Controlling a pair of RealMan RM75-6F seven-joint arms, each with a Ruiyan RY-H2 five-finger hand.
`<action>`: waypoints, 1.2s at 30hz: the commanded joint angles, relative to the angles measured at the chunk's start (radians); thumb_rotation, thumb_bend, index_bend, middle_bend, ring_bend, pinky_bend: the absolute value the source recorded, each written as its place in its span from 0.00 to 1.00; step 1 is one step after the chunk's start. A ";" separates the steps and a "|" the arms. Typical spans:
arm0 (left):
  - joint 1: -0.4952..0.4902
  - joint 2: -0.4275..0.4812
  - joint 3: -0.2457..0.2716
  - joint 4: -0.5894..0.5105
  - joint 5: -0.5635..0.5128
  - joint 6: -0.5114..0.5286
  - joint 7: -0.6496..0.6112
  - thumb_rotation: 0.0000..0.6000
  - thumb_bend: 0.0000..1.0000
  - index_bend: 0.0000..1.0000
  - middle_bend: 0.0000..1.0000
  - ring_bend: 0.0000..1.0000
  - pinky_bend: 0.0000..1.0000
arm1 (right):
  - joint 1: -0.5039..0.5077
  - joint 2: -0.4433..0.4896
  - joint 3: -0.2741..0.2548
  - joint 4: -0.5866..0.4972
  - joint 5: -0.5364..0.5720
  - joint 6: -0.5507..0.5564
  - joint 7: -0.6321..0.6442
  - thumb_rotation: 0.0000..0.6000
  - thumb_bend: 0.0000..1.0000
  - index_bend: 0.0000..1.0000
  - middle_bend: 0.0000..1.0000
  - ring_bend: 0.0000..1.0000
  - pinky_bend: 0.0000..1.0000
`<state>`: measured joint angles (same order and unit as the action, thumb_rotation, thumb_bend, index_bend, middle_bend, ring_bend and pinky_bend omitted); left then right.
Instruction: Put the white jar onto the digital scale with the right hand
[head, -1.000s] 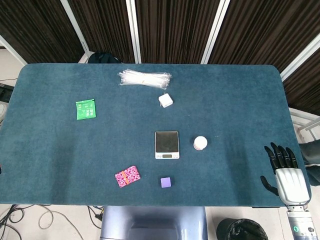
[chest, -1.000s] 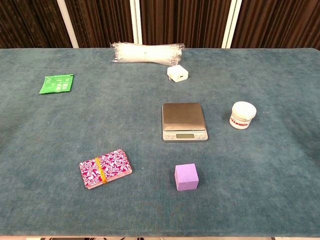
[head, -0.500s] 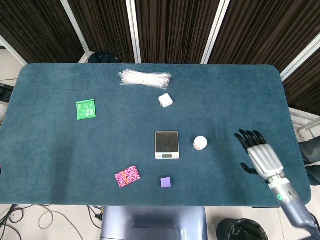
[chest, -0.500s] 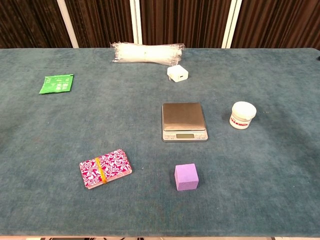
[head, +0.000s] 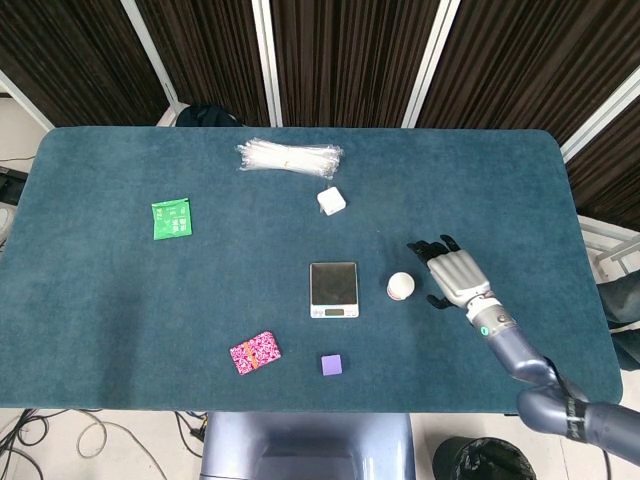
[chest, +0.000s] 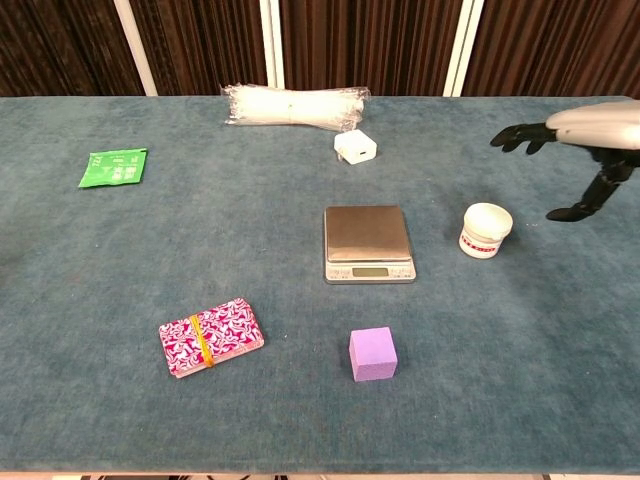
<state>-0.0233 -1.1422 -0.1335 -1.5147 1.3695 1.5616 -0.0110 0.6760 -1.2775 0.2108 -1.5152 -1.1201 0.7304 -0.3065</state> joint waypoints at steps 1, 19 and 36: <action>0.001 0.001 -0.001 0.000 -0.003 0.000 0.000 1.00 0.74 0.05 0.00 0.00 0.00 | 0.025 -0.037 -0.009 0.031 0.029 -0.010 -0.036 1.00 0.36 0.00 0.15 0.18 0.00; 0.002 0.001 -0.003 0.002 -0.009 -0.003 -0.001 1.00 0.74 0.05 0.00 0.00 0.00 | 0.080 -0.149 -0.059 0.114 0.075 -0.011 -0.087 1.00 0.36 0.10 0.27 0.28 0.00; 0.002 0.003 -0.008 0.005 -0.020 -0.007 -0.007 1.00 0.74 0.05 0.00 0.00 0.00 | 0.115 -0.215 -0.069 0.162 0.093 0.008 -0.106 1.00 0.41 0.35 0.41 0.32 0.00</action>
<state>-0.0209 -1.1397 -0.1412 -1.5096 1.3494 1.5542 -0.0181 0.7894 -1.4898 0.1427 -1.3563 -1.0292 0.7361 -0.4110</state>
